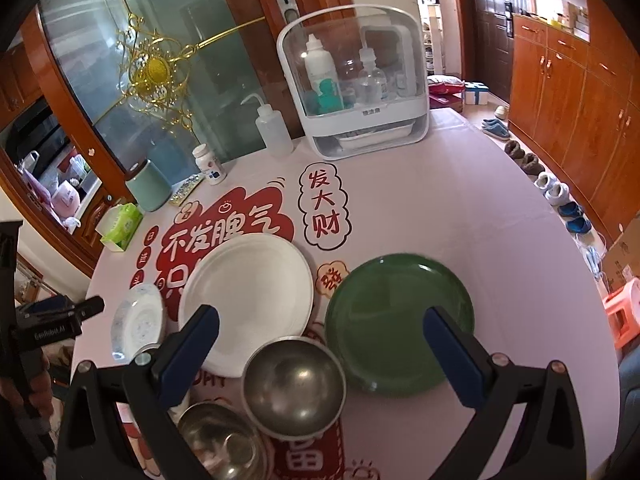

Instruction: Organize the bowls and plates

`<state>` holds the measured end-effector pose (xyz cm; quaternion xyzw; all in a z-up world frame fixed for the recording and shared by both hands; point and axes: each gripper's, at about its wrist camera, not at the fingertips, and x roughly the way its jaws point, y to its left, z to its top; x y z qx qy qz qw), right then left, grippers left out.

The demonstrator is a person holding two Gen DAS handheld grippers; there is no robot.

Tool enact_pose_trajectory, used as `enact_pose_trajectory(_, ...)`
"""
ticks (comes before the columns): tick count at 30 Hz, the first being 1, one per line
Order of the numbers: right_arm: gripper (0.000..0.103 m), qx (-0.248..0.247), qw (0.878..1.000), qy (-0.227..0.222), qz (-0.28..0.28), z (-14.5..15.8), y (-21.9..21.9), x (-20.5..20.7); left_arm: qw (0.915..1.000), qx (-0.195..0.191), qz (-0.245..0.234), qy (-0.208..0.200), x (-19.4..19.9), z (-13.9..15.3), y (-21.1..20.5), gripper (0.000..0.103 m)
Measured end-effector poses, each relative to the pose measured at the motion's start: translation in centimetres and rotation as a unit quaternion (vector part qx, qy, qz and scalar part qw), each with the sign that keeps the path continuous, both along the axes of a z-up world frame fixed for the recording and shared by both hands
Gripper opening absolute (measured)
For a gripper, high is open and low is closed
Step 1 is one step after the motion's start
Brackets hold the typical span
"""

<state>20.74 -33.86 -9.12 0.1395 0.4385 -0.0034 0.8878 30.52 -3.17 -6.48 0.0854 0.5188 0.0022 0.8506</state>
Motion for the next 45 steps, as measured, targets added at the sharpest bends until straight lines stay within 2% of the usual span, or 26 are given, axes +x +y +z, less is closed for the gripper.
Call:
enact_pose_trajectory(5, 0.099, 0.015, 1.0, -0.007, 0.024, -1.7, -0.3, 2.7, 0.9998, -0.014, -0.016, -0.002, 2.6, -1.2, -0.4, 0.102)
enact_pose_trajectory(12, 0.094, 0.043, 0.997, -0.01, 0.06, -4.6, -0.3, 5.6, 0.9969, -0.063, -0.047, -0.008, 5.0, -3.3, -1.1, 0.102)
enact_pose_trajectory(18, 0.077, 0.054, 0.994, -0.009, 0.096, -6.9, 0.6, 6.9, 0.995, -0.084, -0.052, 0.014, 6.7, -5.9, -1.5, 0.099)
enact_pose_trajectory(20, 0.073, 0.058, 0.993, -0.001, 0.104, -7.8, 0.9, 7.3, 0.9947, -0.086, -0.051, 0.024, 7.2, -6.8, -1.5, 0.093)
enact_pose_trajectory(25, 0.046, 0.096, 0.99, 0.039, 0.093, -10.4, 0.6, 8.5, 0.9925, -0.095, -0.049, 0.06, 8.1, -9.3, -1.6, 0.073)
enact_pose_trajectory(28, 0.037, 0.115, 0.988, 0.053, 0.083, -11.5, 0.5, 9.0, 0.9903, -0.102, -0.041, 0.085, 8.5, -10.7, -1.4, 0.068)
enact_pose_trajectory(34, 0.032, 0.127, 0.985, 0.077, 0.088, -12.8, 1.0, 9.8, 0.9859, -0.113, -0.033, 0.12, 9.1, -12.8, -1.0, 0.05)
enact_pose_trajectory(45, 0.032, 0.115, 0.985, 0.105, 0.08, -14.2, 1.5, 10.5, 0.9806, -0.122, -0.022, 0.152, 9.9, -14.8, -0.7, 0.048)
